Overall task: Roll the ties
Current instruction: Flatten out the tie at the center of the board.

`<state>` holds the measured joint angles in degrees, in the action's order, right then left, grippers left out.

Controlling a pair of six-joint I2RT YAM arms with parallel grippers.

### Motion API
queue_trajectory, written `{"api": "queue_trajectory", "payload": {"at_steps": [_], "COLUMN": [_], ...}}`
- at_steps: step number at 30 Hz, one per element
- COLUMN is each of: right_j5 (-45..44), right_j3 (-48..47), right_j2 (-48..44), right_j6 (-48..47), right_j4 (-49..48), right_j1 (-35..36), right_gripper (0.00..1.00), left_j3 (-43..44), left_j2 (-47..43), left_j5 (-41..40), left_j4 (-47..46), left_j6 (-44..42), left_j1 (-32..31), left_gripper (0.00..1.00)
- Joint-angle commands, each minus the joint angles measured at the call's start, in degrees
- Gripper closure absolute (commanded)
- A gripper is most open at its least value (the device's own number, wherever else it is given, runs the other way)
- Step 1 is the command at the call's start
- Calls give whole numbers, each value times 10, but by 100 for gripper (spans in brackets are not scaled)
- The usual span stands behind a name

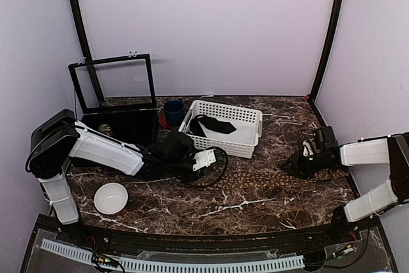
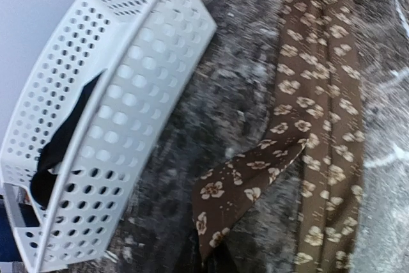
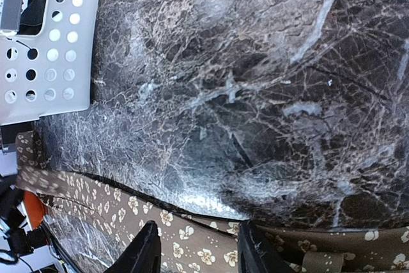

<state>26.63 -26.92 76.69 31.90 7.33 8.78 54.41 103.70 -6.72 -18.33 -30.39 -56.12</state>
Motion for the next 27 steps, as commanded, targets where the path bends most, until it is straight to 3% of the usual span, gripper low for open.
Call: {"api": "queue_trajectory", "payload": {"at_steps": [1, 6, 9, 16, 21, 27], "right_j5": [-20, -26, -14, 45, 66, 48], "right_j3": [-14, -24, -28, -34, -46, -75], "right_j2": [7, 0, -4, -41, -43, -24], "right_j6": [-15, -30, -39, -48, -31, -21], "right_j4": [9, 25, 23, 12, -12, -23], "right_j1": [-2, -2, -2, 7, 41, 99], "right_gripper": [59, 59, 58, 52, 51, 50], "left_j3": [-29, -76, -64, -57, -19, 86], "left_j2": [-21, -85, -108, -187, -204, -111], "left_j5": [-1, -45, -53, -31, 64, 87], "left_j4": [53, 63, 113, 207, 248, 323], "left_j6": [10, 15, 30, 180, 299, 346], "left_j1": [-18, -17, -14, 32, 115, 136], "left_gripper": [88, 75, 54, 28, 30, 38]}}
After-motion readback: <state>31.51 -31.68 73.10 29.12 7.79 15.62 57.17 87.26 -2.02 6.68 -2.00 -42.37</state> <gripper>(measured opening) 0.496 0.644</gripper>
